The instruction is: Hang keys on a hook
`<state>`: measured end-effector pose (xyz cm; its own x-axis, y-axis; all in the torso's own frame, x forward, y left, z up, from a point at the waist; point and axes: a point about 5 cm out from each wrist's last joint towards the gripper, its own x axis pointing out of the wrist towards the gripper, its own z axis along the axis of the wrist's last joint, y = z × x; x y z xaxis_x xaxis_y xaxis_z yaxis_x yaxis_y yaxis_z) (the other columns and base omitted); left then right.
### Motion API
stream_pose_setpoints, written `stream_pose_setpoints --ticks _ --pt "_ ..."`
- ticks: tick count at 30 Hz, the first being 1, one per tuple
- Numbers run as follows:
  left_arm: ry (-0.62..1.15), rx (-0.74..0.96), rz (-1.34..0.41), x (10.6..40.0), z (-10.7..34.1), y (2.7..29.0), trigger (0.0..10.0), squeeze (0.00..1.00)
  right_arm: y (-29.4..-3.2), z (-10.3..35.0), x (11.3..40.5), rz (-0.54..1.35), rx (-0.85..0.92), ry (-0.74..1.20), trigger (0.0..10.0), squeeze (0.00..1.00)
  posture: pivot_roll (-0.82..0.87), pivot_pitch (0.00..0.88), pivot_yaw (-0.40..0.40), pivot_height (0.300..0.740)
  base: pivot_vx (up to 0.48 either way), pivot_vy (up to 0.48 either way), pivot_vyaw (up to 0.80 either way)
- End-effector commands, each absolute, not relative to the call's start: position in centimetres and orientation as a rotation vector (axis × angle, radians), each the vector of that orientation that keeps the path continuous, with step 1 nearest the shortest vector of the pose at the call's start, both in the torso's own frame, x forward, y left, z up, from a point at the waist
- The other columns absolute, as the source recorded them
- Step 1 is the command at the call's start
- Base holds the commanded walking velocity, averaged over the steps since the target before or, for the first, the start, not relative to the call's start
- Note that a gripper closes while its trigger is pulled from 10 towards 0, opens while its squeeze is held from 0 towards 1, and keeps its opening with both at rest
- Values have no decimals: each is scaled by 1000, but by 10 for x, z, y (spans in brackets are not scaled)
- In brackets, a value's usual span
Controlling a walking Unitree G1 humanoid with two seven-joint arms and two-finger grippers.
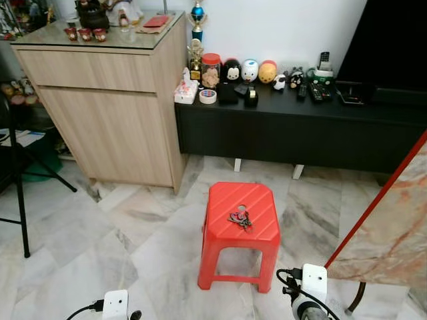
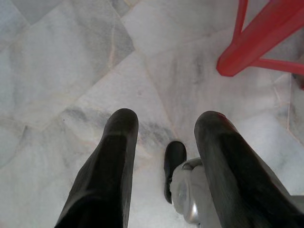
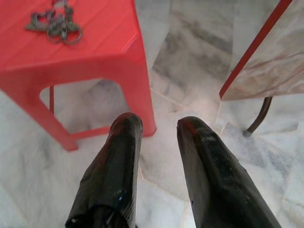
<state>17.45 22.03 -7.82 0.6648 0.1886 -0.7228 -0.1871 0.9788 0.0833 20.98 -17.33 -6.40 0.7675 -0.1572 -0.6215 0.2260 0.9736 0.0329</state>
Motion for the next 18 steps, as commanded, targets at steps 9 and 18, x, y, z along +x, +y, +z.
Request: stream_pose_setpoints --ticks 9,18 --pt "718 18 216 191 -66 227 10000 0 -172 -31 249 -203 144 433 10000 0 69 0 -51 740 0 32 0" --pt "688 13 207 197 -63 223 10000 0 -168 -7 268 -194 162 263 10000 0 56 0 -47 740 0 0 0"
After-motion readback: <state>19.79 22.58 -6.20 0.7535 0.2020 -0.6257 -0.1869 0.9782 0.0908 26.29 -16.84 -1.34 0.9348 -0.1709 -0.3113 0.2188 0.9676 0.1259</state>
